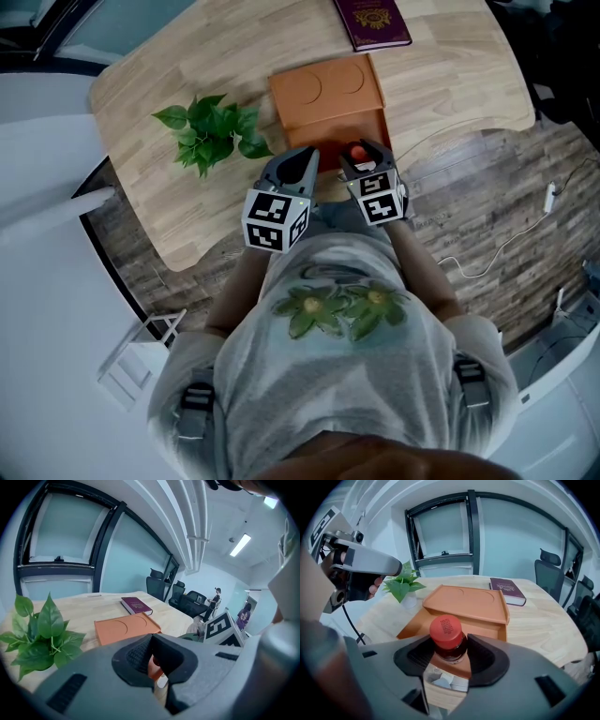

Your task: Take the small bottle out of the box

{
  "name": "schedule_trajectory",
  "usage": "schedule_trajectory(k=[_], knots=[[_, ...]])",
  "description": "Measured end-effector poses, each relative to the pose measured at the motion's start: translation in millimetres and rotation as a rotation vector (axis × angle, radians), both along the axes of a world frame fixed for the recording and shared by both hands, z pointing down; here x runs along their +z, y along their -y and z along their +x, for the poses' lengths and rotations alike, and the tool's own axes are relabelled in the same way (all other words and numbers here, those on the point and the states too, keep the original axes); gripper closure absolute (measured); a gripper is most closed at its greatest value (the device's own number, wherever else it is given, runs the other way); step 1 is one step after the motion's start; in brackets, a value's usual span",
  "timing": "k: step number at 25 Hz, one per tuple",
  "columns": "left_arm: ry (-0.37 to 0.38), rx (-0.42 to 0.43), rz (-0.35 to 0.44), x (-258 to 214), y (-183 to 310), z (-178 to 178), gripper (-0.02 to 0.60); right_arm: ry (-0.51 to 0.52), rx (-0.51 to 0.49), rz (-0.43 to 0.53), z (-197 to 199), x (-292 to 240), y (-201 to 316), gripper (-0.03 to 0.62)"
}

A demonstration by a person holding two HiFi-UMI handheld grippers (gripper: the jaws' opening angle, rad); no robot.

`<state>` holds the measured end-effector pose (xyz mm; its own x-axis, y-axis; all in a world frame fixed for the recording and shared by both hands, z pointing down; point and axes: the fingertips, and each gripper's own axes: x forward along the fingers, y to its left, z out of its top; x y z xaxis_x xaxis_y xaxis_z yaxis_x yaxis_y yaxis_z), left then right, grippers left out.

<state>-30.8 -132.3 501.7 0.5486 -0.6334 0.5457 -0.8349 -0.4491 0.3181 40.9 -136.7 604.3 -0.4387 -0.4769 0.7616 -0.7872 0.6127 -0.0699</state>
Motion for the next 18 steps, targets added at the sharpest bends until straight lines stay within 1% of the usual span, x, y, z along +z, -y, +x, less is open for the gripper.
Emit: schedule_trajectory(k=[11,18], knots=[[0.005,0.012,0.024,-10,-4,0,0.574,0.019,0.008,0.041,-1,-22,0,0.378],[0.003,0.02,0.045,-19,-10,1,0.574,0.049,0.017,0.078,-2,-44,-3,0.378]])
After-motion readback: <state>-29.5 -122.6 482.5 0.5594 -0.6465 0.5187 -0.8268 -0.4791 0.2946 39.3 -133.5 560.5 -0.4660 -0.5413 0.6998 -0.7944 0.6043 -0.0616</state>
